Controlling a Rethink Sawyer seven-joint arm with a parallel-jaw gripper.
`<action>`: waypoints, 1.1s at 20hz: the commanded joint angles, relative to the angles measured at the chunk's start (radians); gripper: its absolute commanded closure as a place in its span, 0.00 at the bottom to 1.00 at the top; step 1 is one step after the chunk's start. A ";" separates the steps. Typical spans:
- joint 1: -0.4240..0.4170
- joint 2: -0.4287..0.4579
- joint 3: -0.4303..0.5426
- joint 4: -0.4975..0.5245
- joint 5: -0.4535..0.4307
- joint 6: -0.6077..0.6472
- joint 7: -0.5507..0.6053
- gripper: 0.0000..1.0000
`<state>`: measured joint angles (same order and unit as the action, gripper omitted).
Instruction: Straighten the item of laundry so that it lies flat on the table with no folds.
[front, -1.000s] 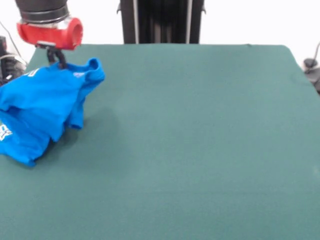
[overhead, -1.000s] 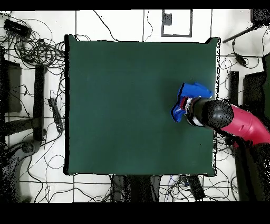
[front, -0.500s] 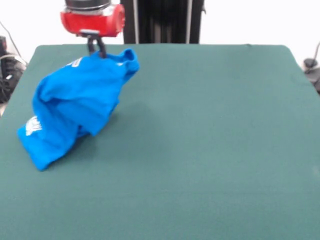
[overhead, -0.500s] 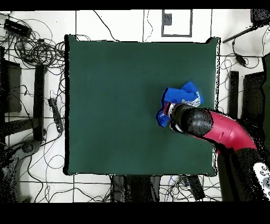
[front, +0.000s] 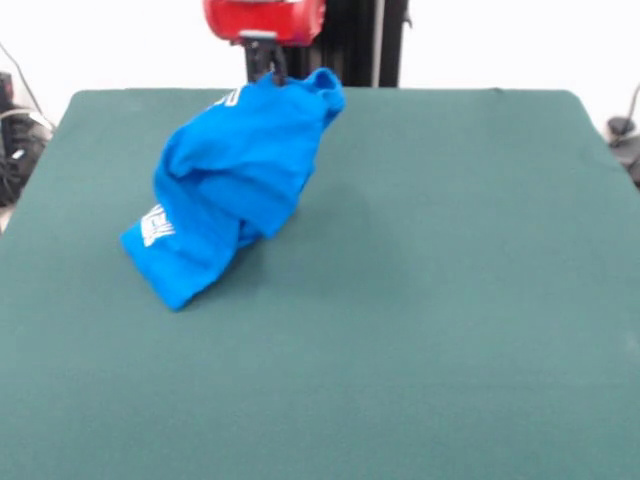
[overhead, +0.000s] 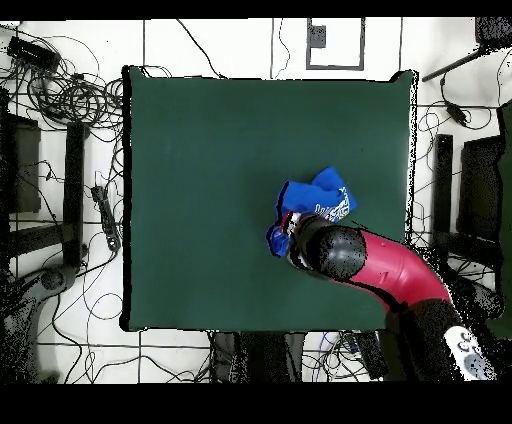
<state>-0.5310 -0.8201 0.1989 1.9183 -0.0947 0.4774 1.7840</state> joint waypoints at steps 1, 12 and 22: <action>0.087 -0.054 -0.041 0.219 0.100 -0.082 0.315 1.00; 0.110 -0.060 -0.078 0.205 0.136 -0.070 0.255 1.00; 0.071 0.024 -0.073 0.094 0.075 -0.102 0.158 1.00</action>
<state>-0.4657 -0.8717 0.1125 2.0584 -0.0147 0.4156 1.8248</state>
